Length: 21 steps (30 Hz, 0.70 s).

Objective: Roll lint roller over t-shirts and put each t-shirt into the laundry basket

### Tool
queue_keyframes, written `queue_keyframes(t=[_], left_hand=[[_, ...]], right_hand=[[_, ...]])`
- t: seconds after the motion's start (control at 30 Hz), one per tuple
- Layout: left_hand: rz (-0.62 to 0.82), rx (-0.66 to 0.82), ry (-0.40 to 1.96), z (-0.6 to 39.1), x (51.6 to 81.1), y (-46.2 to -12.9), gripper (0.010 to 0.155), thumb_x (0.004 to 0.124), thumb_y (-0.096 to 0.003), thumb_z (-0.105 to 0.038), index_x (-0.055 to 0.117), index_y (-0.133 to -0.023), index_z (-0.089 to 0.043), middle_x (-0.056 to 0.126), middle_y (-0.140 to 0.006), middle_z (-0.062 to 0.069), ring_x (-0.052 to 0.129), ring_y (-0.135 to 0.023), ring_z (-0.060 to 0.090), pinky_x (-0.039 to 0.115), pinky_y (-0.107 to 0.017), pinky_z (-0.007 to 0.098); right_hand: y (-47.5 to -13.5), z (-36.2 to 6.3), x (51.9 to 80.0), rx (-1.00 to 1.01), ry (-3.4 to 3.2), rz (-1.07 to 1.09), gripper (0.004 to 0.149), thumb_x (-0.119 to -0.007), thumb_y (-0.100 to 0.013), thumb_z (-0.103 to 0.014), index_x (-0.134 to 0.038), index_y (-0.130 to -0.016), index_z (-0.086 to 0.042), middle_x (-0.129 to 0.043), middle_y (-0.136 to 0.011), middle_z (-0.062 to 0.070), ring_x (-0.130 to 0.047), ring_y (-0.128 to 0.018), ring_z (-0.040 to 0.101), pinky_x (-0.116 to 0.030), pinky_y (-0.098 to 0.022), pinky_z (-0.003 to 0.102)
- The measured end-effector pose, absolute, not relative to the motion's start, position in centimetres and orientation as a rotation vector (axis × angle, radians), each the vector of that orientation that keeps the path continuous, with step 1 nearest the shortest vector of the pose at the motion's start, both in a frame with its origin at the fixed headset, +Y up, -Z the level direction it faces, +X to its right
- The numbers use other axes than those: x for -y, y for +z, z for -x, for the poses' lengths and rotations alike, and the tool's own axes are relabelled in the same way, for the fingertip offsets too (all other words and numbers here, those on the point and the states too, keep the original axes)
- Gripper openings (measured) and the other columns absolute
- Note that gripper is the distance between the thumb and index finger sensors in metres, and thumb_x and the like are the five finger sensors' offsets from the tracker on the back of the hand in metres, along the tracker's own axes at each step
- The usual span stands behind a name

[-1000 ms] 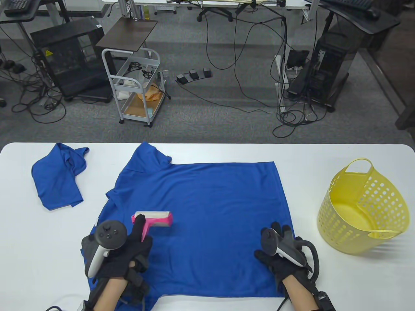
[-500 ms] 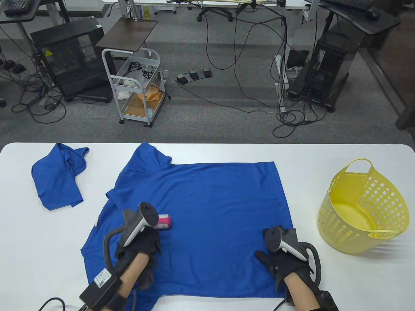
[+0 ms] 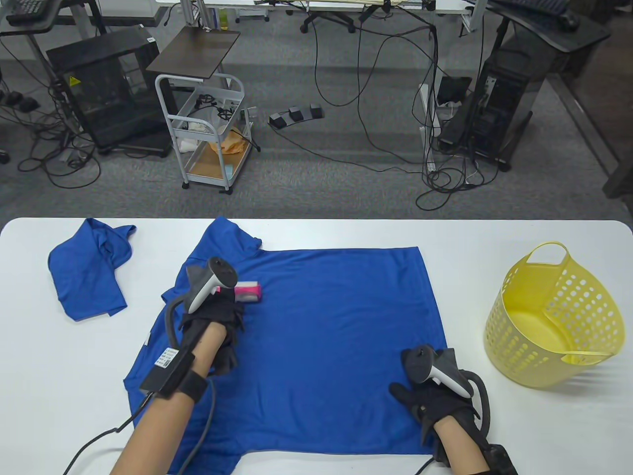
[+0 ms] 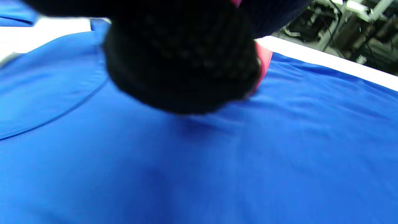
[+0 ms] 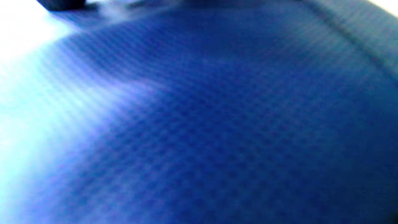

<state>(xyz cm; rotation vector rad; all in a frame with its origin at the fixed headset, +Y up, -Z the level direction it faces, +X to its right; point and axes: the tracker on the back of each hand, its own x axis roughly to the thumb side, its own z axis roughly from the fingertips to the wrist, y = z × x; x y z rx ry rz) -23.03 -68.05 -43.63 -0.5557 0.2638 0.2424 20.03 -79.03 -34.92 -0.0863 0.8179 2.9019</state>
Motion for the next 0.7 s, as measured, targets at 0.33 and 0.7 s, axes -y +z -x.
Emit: queue_keyframes(t=[0.33, 0.7], left_hand=[[0.707, -0.231, 0.023, 23.5, 66.0, -31.7, 0.060, 0.070, -0.0545, -0.053, 0.048, -0.108, -0.037, 0.095, -0.080, 0.013, 0.114, -0.011, 0.009, 0.095, -0.006, 0.022], [0.528, -0.368, -0.067, 22.2, 69.5, -46.9, 0.068, 0.056, -0.0547, -0.052, 0.013, -0.107, -0.044, 0.068, -0.104, 0.006, 0.109, -0.048, 0.019, 0.091, -0.035, 0.031]], right_hand=[[-34.9, -20.2, 79.1, -0.833, 2.874, 0.096, 0.074, -0.045, -0.050, -0.066, -0.002, -0.103, -0.037, 0.012, -0.112, 0.005, 0.007, -0.100, 0.038, -0.012, -0.066, 0.072], [-34.6, -20.2, 79.4, -0.815, 2.890, 0.092, 0.073, -0.040, -0.049, -0.067, 0.001, -0.102, -0.037, 0.014, -0.111, 0.006, 0.009, -0.100, 0.038, -0.010, -0.066, 0.071]])
